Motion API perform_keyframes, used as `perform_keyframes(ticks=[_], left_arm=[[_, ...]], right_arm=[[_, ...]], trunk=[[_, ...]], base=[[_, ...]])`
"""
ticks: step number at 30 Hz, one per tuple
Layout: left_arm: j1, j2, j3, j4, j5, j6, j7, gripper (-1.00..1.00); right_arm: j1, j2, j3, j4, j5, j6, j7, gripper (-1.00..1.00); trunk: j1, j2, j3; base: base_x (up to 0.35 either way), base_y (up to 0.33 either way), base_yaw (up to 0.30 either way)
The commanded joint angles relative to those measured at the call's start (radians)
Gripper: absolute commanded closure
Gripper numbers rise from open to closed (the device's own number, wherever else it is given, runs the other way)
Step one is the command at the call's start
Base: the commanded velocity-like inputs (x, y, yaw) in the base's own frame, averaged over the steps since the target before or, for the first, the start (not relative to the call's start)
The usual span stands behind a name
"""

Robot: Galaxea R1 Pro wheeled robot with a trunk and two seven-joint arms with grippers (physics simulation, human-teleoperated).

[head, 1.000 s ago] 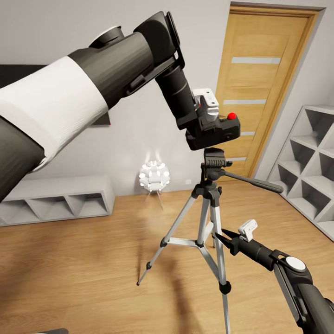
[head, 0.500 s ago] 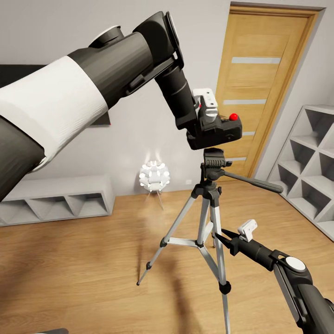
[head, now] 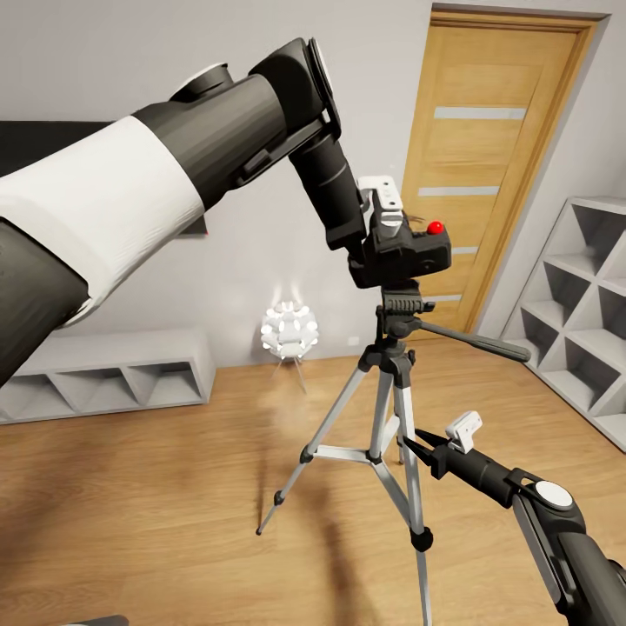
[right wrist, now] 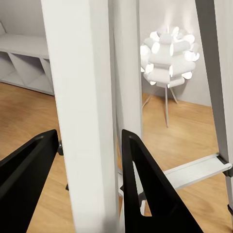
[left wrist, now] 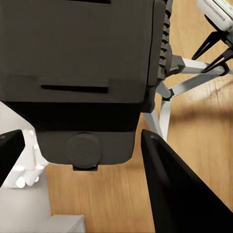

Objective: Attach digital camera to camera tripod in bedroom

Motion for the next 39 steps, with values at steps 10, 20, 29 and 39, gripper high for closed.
perform_keyframes(ticks=[10, 20, 29, 39], left_arm=[[-0.005, 0.0, -0.002, -0.006, -0.006, 0.01, -0.005, -1.0], [-0.007, 0.0, -0.003, -0.012, -0.008, 0.009, -0.005, -1.0], [-0.015, 0.011, 0.127, -0.026, -0.015, 0.002, 0.102, -1.0], [0.009, 0.034, 0.471, -0.206, -0.007, 0.136, 0.274, -1.0]], right_arm=[[0.0, 0.0, 0.001, 0.018, 0.021, 0.009, 0.005, 1.0], [0.0, 0.0, 0.001, 0.019, 0.021, 0.009, 0.005, 1.0], [0.0, 0.0, 0.001, 0.021, 0.021, 0.009, 0.005, 1.0], [0.0, 0.0, 0.001, 0.025, 0.023, 0.009, 0.004, 1.0]], trunk=[[0.0, -0.001, -0.002], [0.0, -0.001, -0.002], [0.0, -0.001, -0.002], [0.0, -0.001, -0.002]], base=[[0.0, 0.0, 0.0], [0.0, 0.0, 0.0], [0.0, 0.0, 0.0], [0.0, 0.0, 0.0]])
